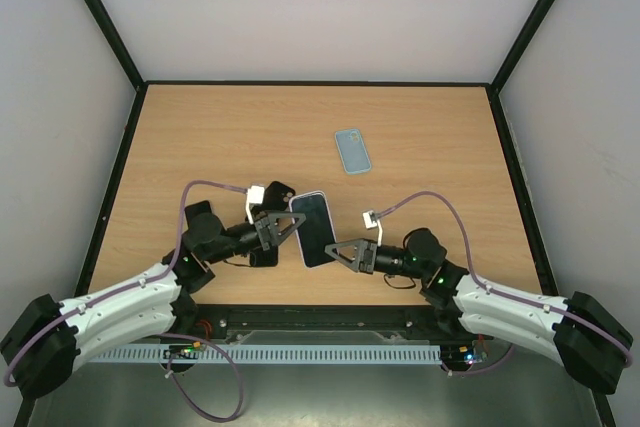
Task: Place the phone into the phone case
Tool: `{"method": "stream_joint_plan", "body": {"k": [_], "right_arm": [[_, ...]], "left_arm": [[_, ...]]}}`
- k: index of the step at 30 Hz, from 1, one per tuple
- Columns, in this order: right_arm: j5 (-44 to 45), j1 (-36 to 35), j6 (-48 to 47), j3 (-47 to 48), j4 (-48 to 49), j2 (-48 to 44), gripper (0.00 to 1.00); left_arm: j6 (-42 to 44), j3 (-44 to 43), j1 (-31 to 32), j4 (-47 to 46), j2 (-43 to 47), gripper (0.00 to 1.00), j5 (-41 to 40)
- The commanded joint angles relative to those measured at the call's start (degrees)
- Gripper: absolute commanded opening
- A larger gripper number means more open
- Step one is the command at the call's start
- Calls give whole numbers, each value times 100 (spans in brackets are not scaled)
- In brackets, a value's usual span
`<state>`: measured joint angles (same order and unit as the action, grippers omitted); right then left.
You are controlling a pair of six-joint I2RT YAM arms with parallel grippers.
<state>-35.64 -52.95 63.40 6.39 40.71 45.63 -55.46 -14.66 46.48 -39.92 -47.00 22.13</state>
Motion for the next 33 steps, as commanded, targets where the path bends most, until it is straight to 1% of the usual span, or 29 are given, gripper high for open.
{"method": "stream_joint_plan", "body": {"k": [1, 2, 3, 6, 7, 9, 13, 17, 18, 24, 26, 28, 29, 30, 33], "right_arm": [[-60, -26, 199, -237, 601, -87, 43], [-39, -30, 226, -247, 612, -100, 36], [-4, -28, 257, -255, 616, -117, 32], [141, -27, 372, -262, 560, -251, 5], [230, -25, 414, -255, 471, -317, 3], [420, -30, 486, -258, 278, -470, 2], [729, -29, 689, -302, 102, -688, 2], [907, -23, 720, -297, -19, -736, 2], [979, -27, 714, -298, -52, -731, 2], [1267, -23, 692, -320, -68, -800, 2], [1390, -23, 691, -281, -143, -845, 2], [1519, -24, 706, -227, -212, -900, 2], [1588, -23, 712, -202, -228, -928, 2], [1662, -29, 733, -180, -230, -951, 2], [1921, -28, 779, -159, -243, -1009, 2]], "left_arm": [[-237, 108, -33, -702, 42, 3, -394], [-249, 130, -45, -736, 9, 3, -394], [-257, 137, -47, -766, -15, 3, -394], [-145, 87, -76, -579, -78, 3, -421], [-9, 42, -84, -410, -72, 3, -459], [175, -13, -93, -84, -57, 3, -542], [409, -57, -112, 273, -2, 3, -620], [448, -98, -129, 398, 34, 3, -573], [430, -92, -131, 405, 41, 4, -558], [268, -102, -130, 619, 33, 38, -535], [247, -88, -130, 732, 41, 44, -537], [169, -26, -130, 751, 34, 53, -526], [115, 14, -130, 718, 6, 61, -513], [42, 65, -130, 655, -17, 65, -478], [-184, 240, -130, 320, -148, 70, -288]]}}
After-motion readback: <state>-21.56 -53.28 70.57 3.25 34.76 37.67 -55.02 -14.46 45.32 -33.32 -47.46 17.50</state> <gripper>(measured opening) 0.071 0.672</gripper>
